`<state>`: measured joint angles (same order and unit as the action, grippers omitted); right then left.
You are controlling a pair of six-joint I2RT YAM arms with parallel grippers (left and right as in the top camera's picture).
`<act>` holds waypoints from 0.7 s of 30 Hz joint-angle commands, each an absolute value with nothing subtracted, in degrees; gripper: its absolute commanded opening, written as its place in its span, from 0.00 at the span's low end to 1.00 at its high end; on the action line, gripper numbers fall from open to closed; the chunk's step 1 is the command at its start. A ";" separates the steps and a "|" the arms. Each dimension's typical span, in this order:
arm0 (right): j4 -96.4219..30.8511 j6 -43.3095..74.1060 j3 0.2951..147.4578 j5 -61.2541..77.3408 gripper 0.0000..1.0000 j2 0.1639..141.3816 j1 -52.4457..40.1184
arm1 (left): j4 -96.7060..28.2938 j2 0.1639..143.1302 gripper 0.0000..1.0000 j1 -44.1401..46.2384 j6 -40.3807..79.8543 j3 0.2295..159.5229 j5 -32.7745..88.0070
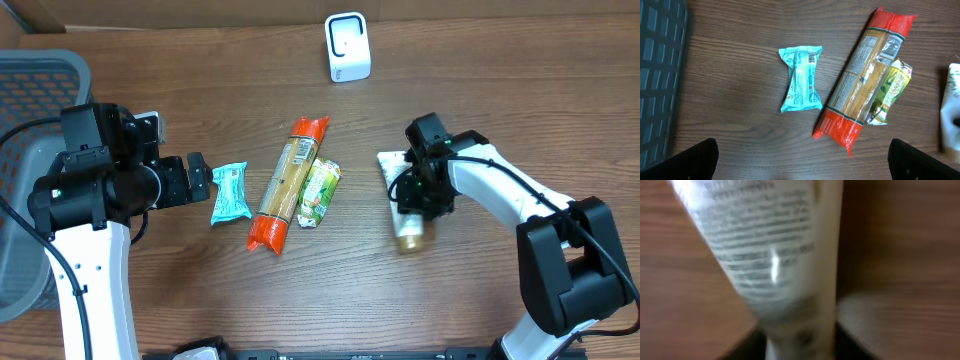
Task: Scan the item barcode
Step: 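Grasp the conditioner tube with the right gripper and lift it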
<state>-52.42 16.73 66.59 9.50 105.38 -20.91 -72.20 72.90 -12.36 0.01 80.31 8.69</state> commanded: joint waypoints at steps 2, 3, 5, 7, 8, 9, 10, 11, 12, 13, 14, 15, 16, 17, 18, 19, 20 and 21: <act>-52.49 7.81 68.99 -5.08 0.86 105.43 -20.93 | -72.03 72.75 0.99 -11.97 -0.21 81.47 8.38; -53.36 7.79 70.02 -4.23 0.88 105.43 -20.93 | -72.03 72.75 1.00 -11.97 -0.21 81.47 8.38; -55.99 7.79 73.08 -0.93 0.88 105.43 -20.93 | -72.01 72.75 1.00 -11.97 -0.21 81.47 8.38; -59.53 7.79 77.43 4.25 0.88 105.43 -20.93 | -72.03 72.75 0.99 -11.97 -0.21 81.47 8.38; -61.41 7.77 79.68 7.27 0.86 105.43 -20.97 | -72.03 72.75 1.00 -11.97 -0.21 81.47 8.38; -62.81 7.62 81.32 10.04 0.85 105.43 -21.15 | -72.03 72.75 1.00 -11.97 -0.21 81.47 8.38; -63.99 7.25 82.65 13.10 0.81 105.43 -21.39 | -72.03 72.75 0.99 -11.99 -0.21 81.47 8.38; -65.08 7.18 83.61 16.43 0.79 105.43 -21.91 | -72.03 72.75 1.00 -11.97 -0.21 81.47 8.38; -65.67 7.18 83.77 19.14 0.79 105.43 -22.57 | -72.03 72.75 1.00 -11.97 -0.21 81.47 8.38; -66.37 7.18 83.61 20.67 0.78 105.43 -23.18 | -72.03 72.75 1.00 -11.97 -0.21 81.47 8.38; -67.29 7.18 83.26 21.67 0.78 105.58 -23.97 | -72.03 72.75 1.00 -11.99 -0.21 81.47 8.38; -67.75 7.18 82.54 22.28 0.79 105.60 -24.67 | -72.03 72.75 0.99 -11.97 -0.21 81.47 8.38; -67.96 7.20 81.08 22.72 0.78 105.60 -25.63 | -72.03 72.75 1.00 -11.97 -0.21 81.47 8.38; -68.07 7.22 80.14 22.90 0.78 105.60 -26.13 | -72.03 72.75 1.00 -11.99 -0.21 81.47 8.38; -68.07 7.25 78.61 23.44 0.77 105.60 -26.74 | -72.03 72.75 1.00 -11.97 -0.21 81.47 8.38; -67.90 7.27 76.99 24.03 0.77 105.60 -27.09 | -72.03 72.75 1.00 -11.97 -0.21 81.47 8.38; -67.92 7.51 75.42 24.10 0.77 105.60 -27.33 | -72.03 72.75 0.99 -11.99 -0.21 81.47 8.38; -67.85 7.62 74.15 24.08 0.77 105.60 -27.31 | -72.03 72.75 1.00 -11.97 -0.21 81.47 8.38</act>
